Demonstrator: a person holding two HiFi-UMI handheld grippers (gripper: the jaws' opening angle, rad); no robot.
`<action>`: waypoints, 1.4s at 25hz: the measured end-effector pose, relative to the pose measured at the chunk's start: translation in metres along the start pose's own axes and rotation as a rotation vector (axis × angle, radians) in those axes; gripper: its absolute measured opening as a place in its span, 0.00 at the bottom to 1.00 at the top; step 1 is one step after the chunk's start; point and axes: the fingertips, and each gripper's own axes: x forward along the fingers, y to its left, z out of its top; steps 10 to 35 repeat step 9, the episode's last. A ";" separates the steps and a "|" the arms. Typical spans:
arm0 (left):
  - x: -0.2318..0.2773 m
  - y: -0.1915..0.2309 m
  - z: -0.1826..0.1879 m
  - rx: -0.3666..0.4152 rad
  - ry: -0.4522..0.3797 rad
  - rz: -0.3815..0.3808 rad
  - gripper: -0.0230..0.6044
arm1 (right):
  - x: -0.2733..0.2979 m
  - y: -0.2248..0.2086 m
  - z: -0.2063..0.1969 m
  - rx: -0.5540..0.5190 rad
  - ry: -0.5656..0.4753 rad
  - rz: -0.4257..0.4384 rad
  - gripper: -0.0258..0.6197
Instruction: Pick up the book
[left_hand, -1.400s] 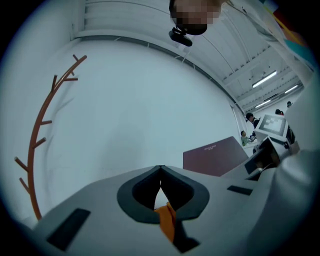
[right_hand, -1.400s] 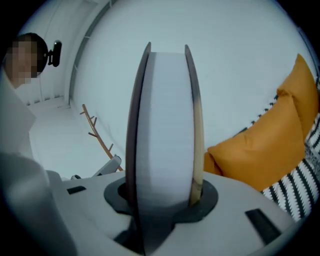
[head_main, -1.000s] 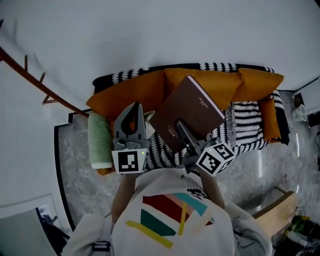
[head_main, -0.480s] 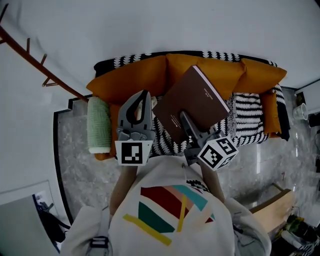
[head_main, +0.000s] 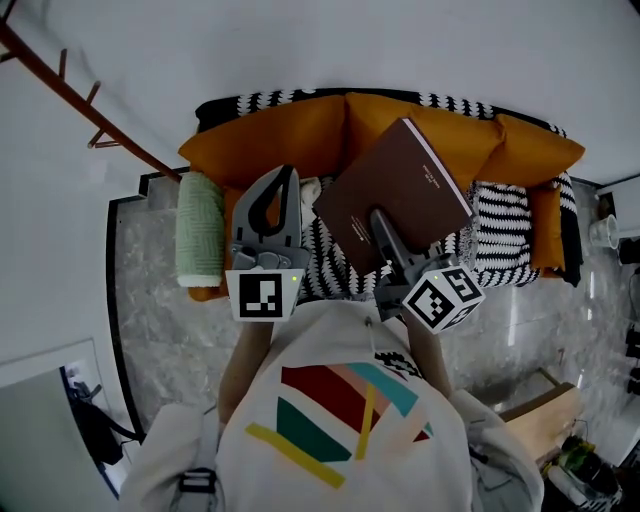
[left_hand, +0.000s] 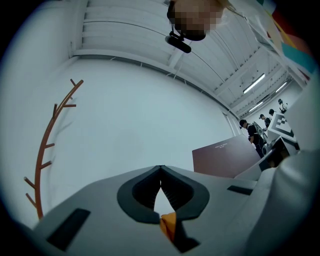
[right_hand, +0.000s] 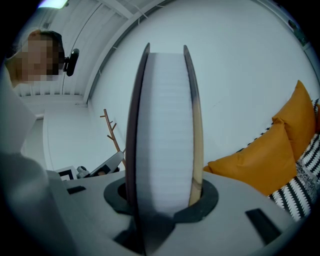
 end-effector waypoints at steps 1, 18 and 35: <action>0.000 0.001 -0.001 0.000 0.007 0.003 0.05 | 0.001 0.000 -0.001 0.000 0.003 0.001 0.28; 0.008 0.013 -0.006 0.010 -0.001 0.002 0.05 | 0.015 -0.004 -0.006 0.007 0.018 -0.009 0.29; 0.008 0.013 -0.006 0.010 -0.001 0.002 0.05 | 0.015 -0.004 -0.006 0.007 0.018 -0.009 0.29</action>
